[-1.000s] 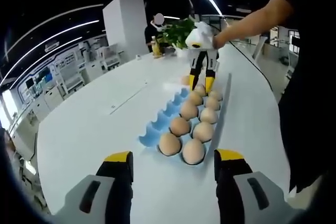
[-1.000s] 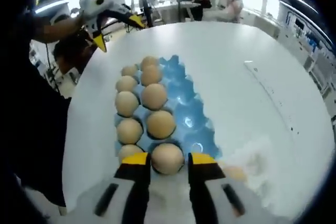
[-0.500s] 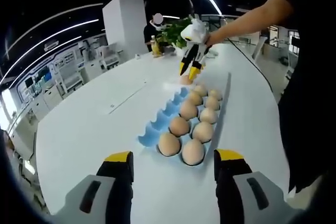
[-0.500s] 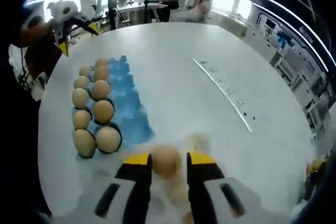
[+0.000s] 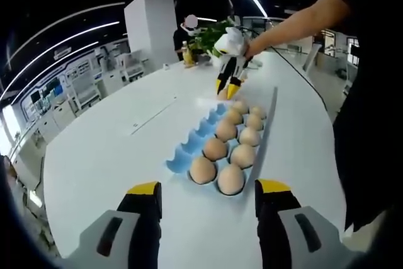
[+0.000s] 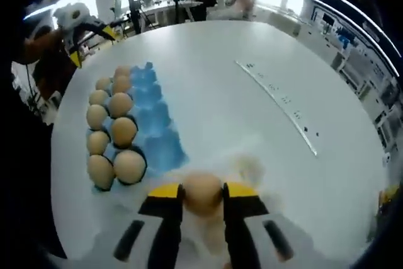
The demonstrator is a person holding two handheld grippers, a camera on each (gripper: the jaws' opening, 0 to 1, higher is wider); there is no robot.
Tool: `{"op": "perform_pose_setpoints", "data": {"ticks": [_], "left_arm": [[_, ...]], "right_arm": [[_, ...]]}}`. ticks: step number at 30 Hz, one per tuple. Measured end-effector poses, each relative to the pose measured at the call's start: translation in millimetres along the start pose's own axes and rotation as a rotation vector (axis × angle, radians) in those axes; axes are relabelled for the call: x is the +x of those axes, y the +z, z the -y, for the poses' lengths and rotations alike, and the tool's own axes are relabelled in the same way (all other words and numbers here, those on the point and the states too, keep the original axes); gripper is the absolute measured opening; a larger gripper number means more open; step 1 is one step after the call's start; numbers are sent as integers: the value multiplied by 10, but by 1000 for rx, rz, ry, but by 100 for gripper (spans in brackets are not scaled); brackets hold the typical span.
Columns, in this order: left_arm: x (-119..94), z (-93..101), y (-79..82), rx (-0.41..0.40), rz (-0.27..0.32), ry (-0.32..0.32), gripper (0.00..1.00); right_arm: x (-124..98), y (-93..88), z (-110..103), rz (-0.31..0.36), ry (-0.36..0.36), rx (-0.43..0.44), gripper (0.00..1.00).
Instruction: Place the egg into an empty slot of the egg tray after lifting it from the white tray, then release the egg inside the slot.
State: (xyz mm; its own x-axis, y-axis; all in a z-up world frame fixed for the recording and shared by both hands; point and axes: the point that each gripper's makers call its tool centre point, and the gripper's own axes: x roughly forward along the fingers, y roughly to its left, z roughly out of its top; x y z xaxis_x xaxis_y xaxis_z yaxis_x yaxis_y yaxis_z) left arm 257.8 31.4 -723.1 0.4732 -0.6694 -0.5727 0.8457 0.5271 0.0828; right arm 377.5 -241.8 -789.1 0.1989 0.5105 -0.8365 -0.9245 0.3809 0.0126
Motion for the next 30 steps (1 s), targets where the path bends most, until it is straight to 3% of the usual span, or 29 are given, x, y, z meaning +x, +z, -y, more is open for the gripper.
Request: {"op": "perform_pose_setpoints", "data": {"ticks": [2, 3, 8, 10, 13, 22, 30], "left_arm": [[-3, 2, -10, -3, -3, -1, 60], [-4, 0, -16, -2, -5, 0, 60], [-2, -11, -13, -2, -3, 4, 59], [-1, -13, -5, -4, 1, 6, 59], [-5, -18, -5, -5, 2, 11, 59], [-38, -53, -58, -13, -1, 22, 60], [0, -38, -37, -9, 4, 14, 60]], "right_arm": [[3, -9, -12, -3, 2, -10, 26], [12, -12, -43, -11, 12, -128, 26], [40, -4, -57, -43, 26, -160, 26], [43, -17, -33, -53, 25, -121, 25], [22, -11, -30, -70, 1, -136, 25], [-233, 113, -36, -36, -31, -186, 24], [-304, 206, -84, -23, -34, -216, 24]]}}
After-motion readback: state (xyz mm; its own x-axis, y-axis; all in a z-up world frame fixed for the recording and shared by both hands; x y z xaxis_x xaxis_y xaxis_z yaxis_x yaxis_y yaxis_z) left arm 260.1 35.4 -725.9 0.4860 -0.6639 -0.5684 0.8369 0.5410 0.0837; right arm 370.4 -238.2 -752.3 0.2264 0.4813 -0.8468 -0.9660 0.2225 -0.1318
